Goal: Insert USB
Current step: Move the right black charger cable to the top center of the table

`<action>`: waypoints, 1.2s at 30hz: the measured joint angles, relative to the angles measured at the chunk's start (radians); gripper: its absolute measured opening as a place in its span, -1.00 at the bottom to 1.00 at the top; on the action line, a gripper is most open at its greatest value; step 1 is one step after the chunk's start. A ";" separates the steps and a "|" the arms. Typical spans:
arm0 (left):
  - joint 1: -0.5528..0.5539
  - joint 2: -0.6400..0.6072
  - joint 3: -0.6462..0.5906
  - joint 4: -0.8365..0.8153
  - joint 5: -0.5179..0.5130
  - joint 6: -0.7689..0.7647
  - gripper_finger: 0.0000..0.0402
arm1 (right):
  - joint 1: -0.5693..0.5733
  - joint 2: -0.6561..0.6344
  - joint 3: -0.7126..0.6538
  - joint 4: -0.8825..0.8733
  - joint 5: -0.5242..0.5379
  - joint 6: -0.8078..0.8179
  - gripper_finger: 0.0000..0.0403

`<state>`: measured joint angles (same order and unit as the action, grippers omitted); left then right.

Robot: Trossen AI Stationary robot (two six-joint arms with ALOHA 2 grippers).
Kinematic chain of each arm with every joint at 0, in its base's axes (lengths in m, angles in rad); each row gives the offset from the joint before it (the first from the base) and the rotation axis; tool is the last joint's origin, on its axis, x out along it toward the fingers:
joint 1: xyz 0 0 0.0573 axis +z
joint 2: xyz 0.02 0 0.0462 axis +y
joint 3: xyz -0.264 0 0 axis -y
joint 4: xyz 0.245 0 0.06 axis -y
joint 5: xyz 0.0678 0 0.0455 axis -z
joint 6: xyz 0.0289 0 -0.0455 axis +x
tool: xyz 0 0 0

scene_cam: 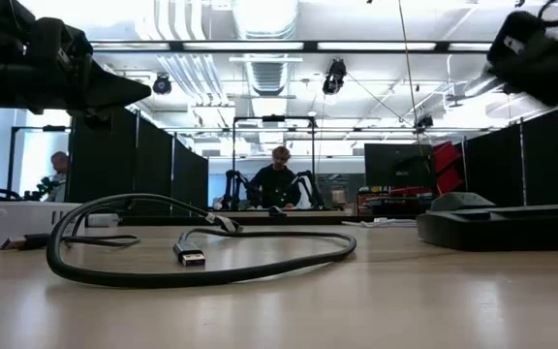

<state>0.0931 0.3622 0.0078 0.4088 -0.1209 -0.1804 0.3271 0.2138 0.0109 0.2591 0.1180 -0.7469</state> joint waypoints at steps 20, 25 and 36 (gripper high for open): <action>0.000 0.002 0.000 0.001 0.000 0.000 -1.00 | -0.001 0.406 0.656 -0.384 0.575 0.539 -0.72; 0.000 0.003 0.000 0.009 0.000 0.008 -1.00 | -0.018 0.617 0.839 -0.575 0.581 0.588 -0.34; 0.000 0.003 0.000 0.010 0.000 0.008 -1.00 | -0.231 1.095 0.990 -0.532 -0.287 0.432 0.12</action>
<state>0.0929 0.3653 0.0078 0.4183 -0.1210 -0.1726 0.0958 1.3088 1.0006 -0.2731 -0.1690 -0.3150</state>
